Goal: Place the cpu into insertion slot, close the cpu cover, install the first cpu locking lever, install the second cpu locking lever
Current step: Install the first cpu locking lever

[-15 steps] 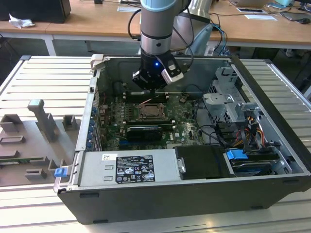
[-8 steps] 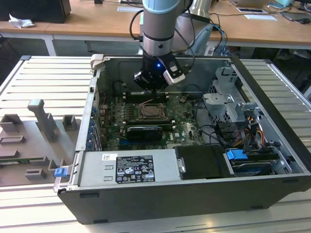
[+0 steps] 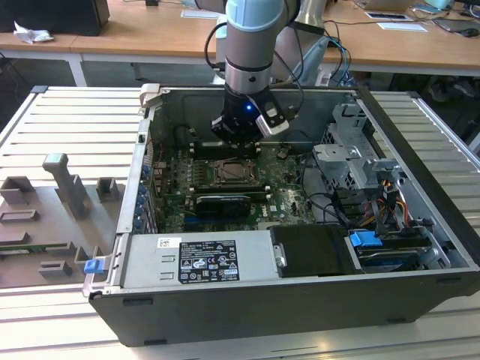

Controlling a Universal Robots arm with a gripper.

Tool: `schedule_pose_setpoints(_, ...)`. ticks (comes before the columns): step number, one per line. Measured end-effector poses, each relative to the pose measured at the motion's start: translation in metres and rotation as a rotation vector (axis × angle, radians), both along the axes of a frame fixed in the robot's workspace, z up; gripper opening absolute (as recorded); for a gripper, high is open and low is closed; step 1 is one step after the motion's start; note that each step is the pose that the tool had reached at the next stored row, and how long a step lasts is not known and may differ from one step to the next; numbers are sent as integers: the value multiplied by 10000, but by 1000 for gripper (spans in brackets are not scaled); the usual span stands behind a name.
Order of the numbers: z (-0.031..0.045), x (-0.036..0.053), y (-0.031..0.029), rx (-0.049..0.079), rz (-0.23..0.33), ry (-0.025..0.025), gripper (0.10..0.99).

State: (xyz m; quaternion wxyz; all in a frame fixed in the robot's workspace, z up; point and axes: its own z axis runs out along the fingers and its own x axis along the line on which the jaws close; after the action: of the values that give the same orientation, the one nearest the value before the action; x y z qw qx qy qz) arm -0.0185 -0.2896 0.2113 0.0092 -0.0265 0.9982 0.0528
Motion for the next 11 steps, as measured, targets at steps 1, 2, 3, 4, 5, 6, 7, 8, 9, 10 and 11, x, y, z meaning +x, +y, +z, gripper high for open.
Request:
schedule_pose_setpoints(1,-14,0,0,-1,-1,0,106)
schedule_pose_setpoints(2,-23,1,0,0,0,0,106)
schedule_pose_setpoints(3,-36,3,0,0,1,1,106)
schedule_pose_setpoints(4,-42,3,0,-1,1,1,106)
schedule_pose_setpoints(5,-48,4,0,-2,1,1,106)
schedule_pose_setpoints(6,-55,5,0,-3,0,1,106)
schedule_pose_setpoints(7,-60,6,0,-5,1,1,106)
schedule_pose_setpoints(8,-67,8,0,-13,1,2,106)
schedule_pose_setpoints(9,-69,9,-1,-21,1,3,106)
schedule_pose_setpoints(10,-69,10,-1,-26,1,4,106)
schedule_pose_setpoints(11,-70,11,-1,-28,1,4,106)
